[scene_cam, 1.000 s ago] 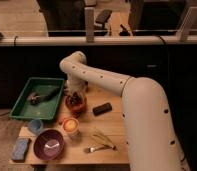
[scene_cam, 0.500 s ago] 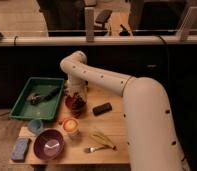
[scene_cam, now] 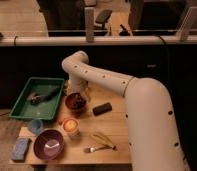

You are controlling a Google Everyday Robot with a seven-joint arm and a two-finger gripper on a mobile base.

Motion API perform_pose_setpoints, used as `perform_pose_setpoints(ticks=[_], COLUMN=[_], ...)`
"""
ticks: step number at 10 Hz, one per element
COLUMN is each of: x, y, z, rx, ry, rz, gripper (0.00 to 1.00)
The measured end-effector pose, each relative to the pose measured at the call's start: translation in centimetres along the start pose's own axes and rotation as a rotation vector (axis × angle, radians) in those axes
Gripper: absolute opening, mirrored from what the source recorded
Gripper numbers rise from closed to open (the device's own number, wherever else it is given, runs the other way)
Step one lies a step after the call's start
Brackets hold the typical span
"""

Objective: Place grapes in red bowl

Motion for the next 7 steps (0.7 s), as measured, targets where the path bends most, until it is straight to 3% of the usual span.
perform_pose_setpoints(ticks=[7], x=[0.16], y=[0.21], z=[-0.2], rx=[0.013], ry=[-0.013], rz=[0.002], gripper=[0.8])
